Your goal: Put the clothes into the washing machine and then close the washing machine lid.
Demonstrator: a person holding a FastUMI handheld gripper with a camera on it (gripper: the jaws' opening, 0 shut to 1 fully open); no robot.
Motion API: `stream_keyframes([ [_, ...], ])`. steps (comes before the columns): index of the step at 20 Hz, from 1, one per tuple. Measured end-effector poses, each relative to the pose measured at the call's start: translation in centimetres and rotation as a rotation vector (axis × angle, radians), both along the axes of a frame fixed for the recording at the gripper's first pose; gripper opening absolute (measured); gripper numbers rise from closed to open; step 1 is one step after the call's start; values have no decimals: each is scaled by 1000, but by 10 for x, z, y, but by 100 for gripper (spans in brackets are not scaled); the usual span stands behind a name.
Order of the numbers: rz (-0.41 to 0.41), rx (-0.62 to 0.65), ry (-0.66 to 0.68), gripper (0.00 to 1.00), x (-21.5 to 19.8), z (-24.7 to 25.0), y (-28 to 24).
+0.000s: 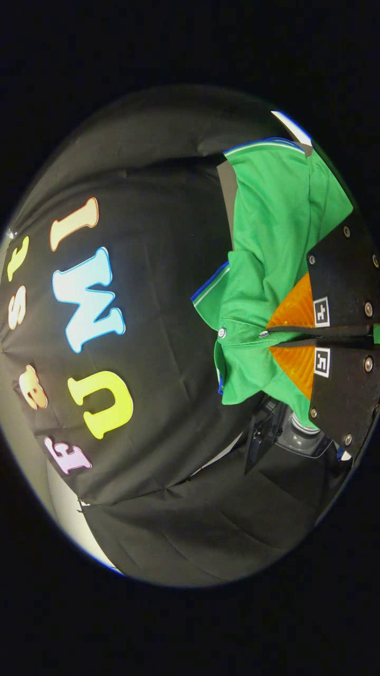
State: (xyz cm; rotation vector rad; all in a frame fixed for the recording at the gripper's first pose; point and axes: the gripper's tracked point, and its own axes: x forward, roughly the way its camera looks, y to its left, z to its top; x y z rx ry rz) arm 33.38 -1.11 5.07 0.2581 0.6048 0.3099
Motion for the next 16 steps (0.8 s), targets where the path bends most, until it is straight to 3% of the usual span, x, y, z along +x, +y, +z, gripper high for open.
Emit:
stream_keyframes([
  [16, 108, 58, -73, 0, -37, 43, 149],
])
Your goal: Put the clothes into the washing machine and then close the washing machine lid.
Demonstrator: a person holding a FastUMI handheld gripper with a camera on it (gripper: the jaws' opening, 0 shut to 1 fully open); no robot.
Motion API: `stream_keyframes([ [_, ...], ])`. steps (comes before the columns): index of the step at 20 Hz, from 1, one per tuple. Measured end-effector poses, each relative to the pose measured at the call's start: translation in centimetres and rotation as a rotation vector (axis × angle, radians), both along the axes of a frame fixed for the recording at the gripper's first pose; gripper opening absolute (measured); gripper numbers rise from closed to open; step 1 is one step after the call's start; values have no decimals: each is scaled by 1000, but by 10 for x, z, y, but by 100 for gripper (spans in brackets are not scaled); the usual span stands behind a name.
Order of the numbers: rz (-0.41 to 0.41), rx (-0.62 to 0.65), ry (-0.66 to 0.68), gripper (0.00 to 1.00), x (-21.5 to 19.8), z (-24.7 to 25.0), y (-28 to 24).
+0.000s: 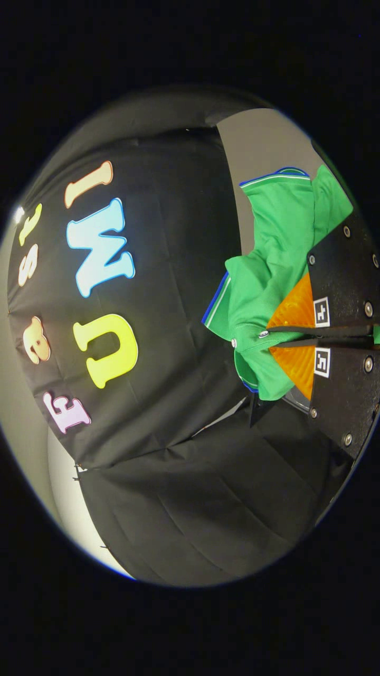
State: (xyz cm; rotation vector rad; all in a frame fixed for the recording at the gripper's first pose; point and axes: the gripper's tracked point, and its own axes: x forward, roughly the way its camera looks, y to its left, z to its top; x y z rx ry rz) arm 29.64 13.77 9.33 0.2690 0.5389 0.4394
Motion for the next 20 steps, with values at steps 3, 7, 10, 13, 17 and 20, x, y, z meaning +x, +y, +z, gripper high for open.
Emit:
stream_keyframes([
  [3, 26, -6, -5, 0, -4, -1, 28],
  [7, 66, -8, -2, 0, -8, -7, 70],
  [10, 96, -17, 0, 0, -15, -15, 98],
  [13, 116, -40, -7, 0, -17, -22, 121],
  [17, 139, -52, 13, 0, -22, -40, 151],
  [20, 156, -55, 14, 0, -24, -50, 174],
])
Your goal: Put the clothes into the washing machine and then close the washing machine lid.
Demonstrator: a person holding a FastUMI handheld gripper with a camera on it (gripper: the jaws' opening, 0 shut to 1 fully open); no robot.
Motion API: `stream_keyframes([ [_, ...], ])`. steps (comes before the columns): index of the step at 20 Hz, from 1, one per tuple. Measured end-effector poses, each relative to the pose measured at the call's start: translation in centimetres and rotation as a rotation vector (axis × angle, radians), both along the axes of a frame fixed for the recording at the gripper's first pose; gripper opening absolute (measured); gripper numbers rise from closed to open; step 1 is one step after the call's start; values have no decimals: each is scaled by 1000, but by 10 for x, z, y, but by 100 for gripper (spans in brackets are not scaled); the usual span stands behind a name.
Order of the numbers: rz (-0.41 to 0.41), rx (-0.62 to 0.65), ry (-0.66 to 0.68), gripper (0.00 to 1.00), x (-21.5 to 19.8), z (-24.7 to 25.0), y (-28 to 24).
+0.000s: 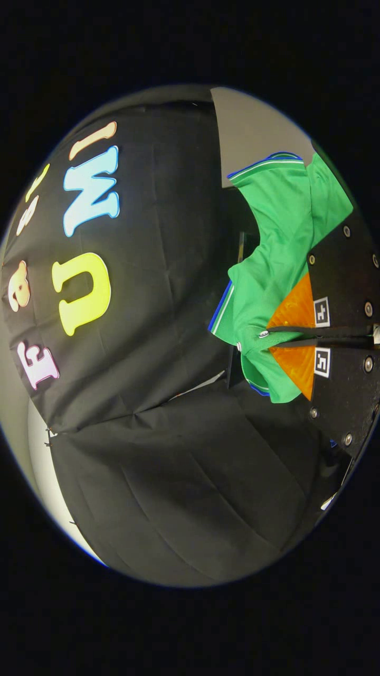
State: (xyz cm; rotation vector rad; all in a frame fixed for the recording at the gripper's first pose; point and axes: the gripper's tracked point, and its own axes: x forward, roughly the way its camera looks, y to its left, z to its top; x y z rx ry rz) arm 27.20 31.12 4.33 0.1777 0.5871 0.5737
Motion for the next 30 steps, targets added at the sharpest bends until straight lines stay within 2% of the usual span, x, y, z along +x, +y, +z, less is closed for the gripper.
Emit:
stream_keyframes([
  [12, 7, -38, 89, 0, -13, -84, 60],
  [18, -45, -168, 103, 0, -7, -146, 59],
  [25, -120, -214, 154, 4, 0, -200, 51],
  [30, -135, -260, 205, 7, -11, -236, 50],
])
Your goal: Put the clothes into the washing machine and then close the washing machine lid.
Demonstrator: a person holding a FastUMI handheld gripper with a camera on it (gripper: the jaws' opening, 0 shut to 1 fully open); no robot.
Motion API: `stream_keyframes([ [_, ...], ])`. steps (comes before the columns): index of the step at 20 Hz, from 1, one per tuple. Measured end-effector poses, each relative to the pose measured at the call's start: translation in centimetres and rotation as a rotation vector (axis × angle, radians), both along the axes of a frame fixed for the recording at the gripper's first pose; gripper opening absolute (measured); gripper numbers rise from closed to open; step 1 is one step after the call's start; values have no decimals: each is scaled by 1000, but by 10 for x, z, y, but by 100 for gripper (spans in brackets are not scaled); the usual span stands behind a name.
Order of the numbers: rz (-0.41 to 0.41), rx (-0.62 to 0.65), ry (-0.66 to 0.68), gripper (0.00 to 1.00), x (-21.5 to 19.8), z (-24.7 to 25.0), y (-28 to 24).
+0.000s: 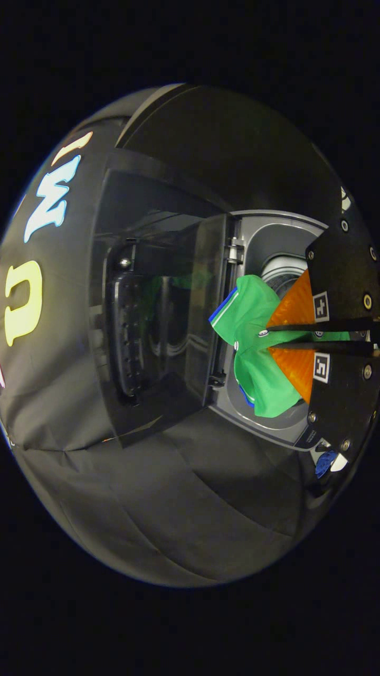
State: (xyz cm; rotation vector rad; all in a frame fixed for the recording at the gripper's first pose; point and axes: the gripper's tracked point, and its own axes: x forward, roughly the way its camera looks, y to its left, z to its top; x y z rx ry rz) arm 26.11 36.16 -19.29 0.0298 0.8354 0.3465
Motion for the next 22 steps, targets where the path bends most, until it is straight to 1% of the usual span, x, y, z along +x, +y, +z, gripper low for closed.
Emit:
stream_keyframes([
  [2, -1, -52, 4, 11, -5, -14, -6],
  [4, 5, -103, -5, 26, -9, -28, -11],
  [6, 12, -109, -3, 54, -16, -34, -9],
  [9, 1, -112, -34, 96, -21, -33, -6],
  [13, -31, -86, -105, 96, -18, -15, -1],
  [19, -77, -18, -319, 96, 6, 47, -4],
  [22, -88, 6, -400, 96, 20, 77, -4],
])
